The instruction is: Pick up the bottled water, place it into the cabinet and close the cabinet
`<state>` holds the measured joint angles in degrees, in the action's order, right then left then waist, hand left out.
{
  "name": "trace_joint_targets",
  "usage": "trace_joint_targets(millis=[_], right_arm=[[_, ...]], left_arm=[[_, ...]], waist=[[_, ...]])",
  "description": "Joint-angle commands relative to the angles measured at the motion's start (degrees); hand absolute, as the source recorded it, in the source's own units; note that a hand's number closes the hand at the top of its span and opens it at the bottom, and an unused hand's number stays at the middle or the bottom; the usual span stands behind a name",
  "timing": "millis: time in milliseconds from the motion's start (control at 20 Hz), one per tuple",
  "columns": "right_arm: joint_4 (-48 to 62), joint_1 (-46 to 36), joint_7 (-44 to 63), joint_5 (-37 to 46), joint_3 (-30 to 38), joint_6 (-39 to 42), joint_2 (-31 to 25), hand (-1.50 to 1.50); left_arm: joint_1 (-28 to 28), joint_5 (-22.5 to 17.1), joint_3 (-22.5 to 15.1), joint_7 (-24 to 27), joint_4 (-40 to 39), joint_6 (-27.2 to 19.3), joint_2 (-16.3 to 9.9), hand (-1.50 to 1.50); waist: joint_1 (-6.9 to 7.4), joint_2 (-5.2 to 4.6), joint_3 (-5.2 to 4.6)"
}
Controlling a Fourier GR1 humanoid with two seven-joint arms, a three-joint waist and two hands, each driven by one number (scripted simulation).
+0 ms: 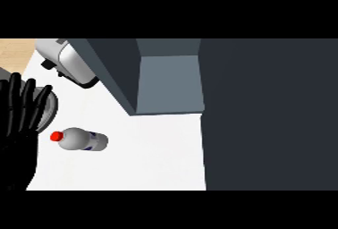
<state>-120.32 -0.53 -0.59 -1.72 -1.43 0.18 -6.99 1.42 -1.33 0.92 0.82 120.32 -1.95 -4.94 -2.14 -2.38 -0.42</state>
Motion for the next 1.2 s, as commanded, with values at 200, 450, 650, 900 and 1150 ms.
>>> trace_joint_targets(millis=[200,450,650,900,1150], right_arm=[[-4.71,3.4,-0.32,-4.61,1.26,1.47,0.43,-1.5],[-7.03,11.77,8.79,-8.69,-3.88,3.81,0.78,-1.5],[-17.06,19.21,13.92,-12.35,-4.14,4.25,-0.27,-1.5],[-22.2,24.23,13.93,-11.41,-4.46,4.76,-0.08,-1.5],[-28.88,31.27,14.13,-10.94,-7.02,5.88,0.51,-1.5]], left_arm=[[-3.31,-23.8,1.47,6.6,-3.39,23.17,-8.07,-1.5],[4.32,-38.17,3.56,1.74,-9.78,37.88,-17.24,-1.5],[6.34,-49.82,10.38,0.92,-14.67,46.23,-25.27,-1.5],[8.98,-50.85,14.06,3.49,-24.31,58.0,-27.06,-1.5],[9.3,-52.33,15.71,0.13,-21.75,56.1,-29.14,-1.5]], waist=[[0.05,2.56,0.08],[1.16,2.64,0.12],[1.03,2.8,0.31],[1.74,2.49,0.37],[1.74,2.6,0.42]])
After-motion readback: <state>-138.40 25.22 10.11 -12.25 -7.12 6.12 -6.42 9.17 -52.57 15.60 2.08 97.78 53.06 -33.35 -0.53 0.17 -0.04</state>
